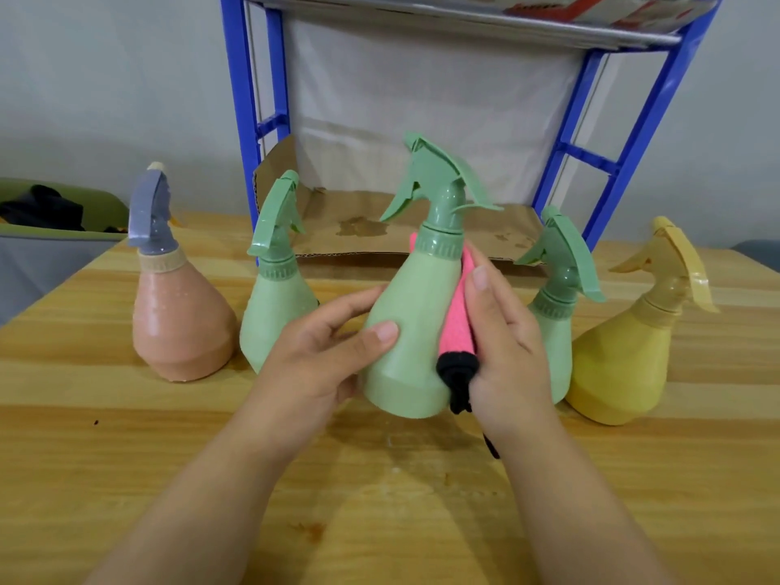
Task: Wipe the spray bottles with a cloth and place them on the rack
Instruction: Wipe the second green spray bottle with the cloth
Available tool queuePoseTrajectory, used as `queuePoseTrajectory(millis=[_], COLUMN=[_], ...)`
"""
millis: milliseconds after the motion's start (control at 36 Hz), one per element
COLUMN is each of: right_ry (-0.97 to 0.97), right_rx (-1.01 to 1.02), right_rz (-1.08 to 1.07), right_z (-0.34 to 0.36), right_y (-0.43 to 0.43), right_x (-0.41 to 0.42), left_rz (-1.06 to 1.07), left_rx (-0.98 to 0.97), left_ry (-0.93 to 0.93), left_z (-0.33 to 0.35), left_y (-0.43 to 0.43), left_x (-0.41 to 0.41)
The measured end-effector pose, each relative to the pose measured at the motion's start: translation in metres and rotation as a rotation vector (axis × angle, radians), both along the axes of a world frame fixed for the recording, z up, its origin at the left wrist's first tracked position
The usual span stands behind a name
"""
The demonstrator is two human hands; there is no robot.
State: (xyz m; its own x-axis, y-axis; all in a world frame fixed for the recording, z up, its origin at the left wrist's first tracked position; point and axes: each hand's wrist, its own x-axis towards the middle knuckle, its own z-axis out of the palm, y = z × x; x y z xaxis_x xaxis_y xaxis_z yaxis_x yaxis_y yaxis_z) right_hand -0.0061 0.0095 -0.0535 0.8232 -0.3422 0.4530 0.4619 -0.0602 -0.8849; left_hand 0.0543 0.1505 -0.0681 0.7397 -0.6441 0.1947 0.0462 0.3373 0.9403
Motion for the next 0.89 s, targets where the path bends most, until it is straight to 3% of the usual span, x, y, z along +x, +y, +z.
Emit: queuePoseTrajectory(millis=[139,389,694,889], right_ry=[-0.014,-0.001,0.002,0.139], right_rx=[-0.182,0.039,-0.061,0.05], right_rz=[-0.077,0.077,0.067,0.098], right_z=[-0.004,0.006,0.004,0.004], right_y=[0.004,-0.004,-0.001,-0.003], right_x=[0.002,-0.003,-0.003,-0.004], left_rz=[-0.01,0.012,0.045,0.049], left_rx=[0.035,0.015,0.022,-0.108], left_ry=[-0.113,-0.028,-0.131,-0.027], left_z=[0.002,0.0,0.0,0.003], left_y=[-0.003,0.002,-0.005,-0.004], left_x=[-0.001,0.0,-0.005,-0.006])
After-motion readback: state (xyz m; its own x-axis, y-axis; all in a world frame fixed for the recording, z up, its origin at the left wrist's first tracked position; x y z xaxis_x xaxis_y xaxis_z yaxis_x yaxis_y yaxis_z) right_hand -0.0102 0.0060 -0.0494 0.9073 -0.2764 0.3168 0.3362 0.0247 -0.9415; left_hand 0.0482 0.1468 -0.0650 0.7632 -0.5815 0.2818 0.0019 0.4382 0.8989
